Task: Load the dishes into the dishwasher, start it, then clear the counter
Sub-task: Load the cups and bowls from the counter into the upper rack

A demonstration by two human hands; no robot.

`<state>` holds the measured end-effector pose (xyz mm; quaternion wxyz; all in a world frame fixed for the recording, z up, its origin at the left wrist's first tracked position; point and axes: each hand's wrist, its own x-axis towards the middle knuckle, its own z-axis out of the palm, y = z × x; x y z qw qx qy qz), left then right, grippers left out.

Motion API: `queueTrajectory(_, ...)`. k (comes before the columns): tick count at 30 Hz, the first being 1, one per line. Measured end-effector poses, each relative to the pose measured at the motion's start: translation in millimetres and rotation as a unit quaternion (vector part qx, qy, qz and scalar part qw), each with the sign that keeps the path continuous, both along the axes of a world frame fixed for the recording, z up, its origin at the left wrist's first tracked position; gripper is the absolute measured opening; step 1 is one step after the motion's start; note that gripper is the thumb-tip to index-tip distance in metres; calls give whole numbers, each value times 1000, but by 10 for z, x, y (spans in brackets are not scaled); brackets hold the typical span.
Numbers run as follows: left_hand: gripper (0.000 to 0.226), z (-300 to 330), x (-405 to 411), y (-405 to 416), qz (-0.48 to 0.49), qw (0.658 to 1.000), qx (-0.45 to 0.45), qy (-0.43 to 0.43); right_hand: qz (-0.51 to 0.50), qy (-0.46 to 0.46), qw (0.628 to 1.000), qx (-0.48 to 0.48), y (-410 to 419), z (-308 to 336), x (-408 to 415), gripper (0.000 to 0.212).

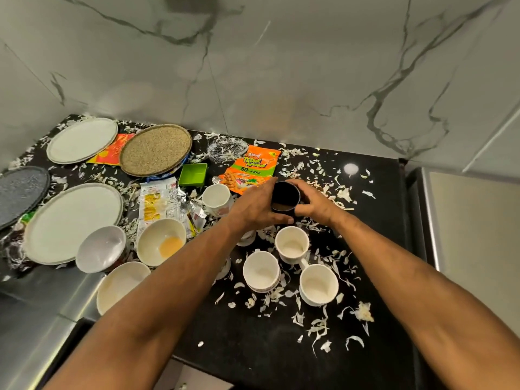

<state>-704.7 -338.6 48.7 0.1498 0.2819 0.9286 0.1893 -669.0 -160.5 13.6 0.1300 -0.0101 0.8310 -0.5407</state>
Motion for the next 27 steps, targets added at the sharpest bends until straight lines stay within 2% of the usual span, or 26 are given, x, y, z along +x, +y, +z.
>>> queueTrajectory(3,90,-22,-33,13,16,996,70,-50,0,14,1000,5,-28,-26,-32,89)
queueTrajectory(5,86,-28,-38,9,17,994,93,-54,-3,20,1000,4,-40,-25,-26,86)
queueTrajectory(9,86,26,-17,4,9,991,123,-42,-14,36,999,-18,-66,55,25,79)
queueTrajectory(17,95,236,106,78,39,970,231,-58,-53,62,987,-137,-84,412,168,69)
queueTrajectory(27,86,290,548,244,18,944,320,-80,-120,75,972,-190,-38,577,731,64)
